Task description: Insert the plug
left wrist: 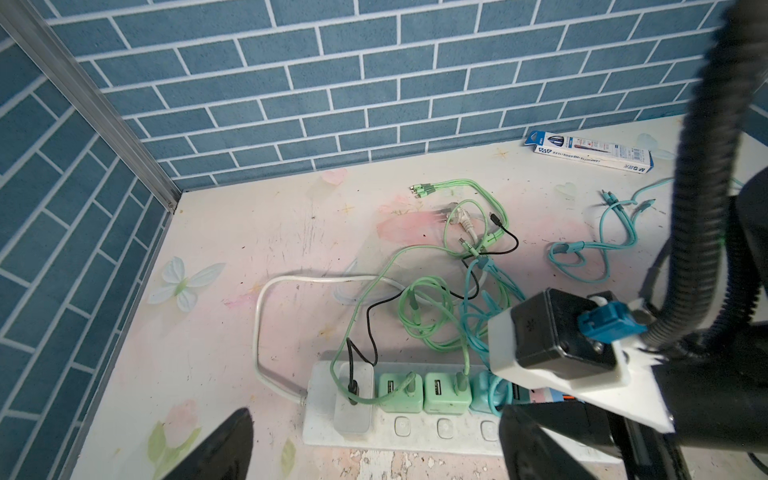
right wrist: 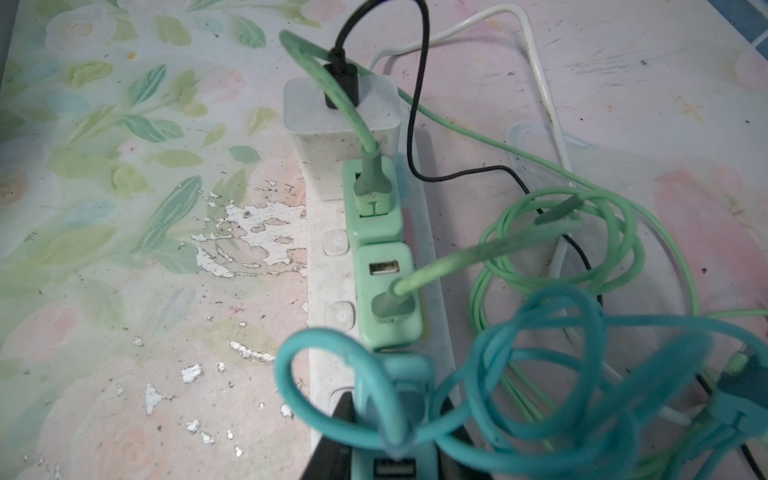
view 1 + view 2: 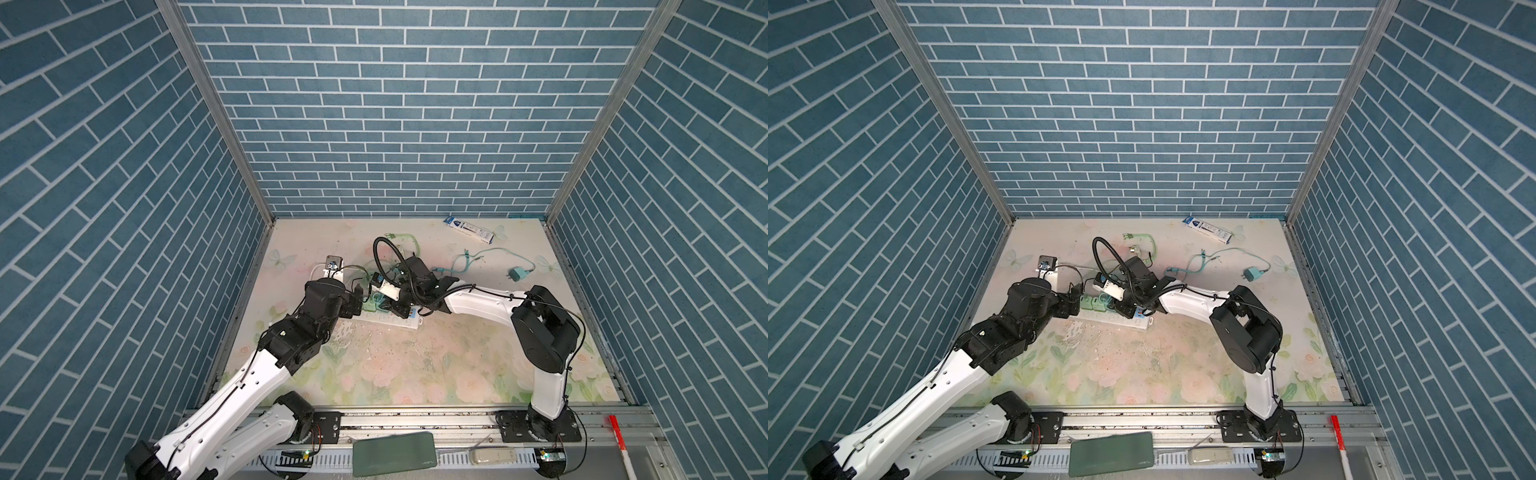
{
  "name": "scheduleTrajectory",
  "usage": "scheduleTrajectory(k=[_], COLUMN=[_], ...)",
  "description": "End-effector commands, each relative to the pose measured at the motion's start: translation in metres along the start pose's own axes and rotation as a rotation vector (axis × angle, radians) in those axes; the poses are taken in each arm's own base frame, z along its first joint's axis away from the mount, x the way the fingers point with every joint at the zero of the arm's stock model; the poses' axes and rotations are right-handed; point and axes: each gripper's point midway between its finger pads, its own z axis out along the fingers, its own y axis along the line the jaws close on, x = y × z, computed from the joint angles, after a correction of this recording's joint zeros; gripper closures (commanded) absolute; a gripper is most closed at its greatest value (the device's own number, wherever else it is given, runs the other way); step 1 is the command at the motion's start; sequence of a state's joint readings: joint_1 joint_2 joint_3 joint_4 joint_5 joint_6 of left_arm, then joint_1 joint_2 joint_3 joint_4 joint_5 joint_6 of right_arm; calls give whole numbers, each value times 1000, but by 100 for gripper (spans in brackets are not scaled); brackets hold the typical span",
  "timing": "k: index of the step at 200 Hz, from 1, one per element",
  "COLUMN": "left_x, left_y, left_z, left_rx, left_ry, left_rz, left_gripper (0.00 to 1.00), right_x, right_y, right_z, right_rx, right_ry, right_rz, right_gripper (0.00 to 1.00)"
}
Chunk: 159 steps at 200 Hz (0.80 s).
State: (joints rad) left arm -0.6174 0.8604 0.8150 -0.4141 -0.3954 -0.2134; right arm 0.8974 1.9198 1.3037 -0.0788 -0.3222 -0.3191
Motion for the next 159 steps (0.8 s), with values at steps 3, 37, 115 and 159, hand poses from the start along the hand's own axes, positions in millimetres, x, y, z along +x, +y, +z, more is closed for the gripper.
scheduleTrajectory(k=[3,37,115,159], left_x=[-10,-11,-11,-12], left_y=[0,0,0,-1], left_z=[-3,-3,-3,-3], left_rx=[6,9,8,10], left_ry=[-20,-27,-26,-25], left_rz=[-15,-17,-17,-15], left_gripper=[7,7,8,7], right_x=[17,24,38,53], right_y=[4,7,18,25], right_z=[11,13,17,26], right_rx=[-20,-25,-39,-53], right_ry=[31,50,84,125], right_rz=[-10,-12,-13,1], right_gripper=[100,100,100,100])
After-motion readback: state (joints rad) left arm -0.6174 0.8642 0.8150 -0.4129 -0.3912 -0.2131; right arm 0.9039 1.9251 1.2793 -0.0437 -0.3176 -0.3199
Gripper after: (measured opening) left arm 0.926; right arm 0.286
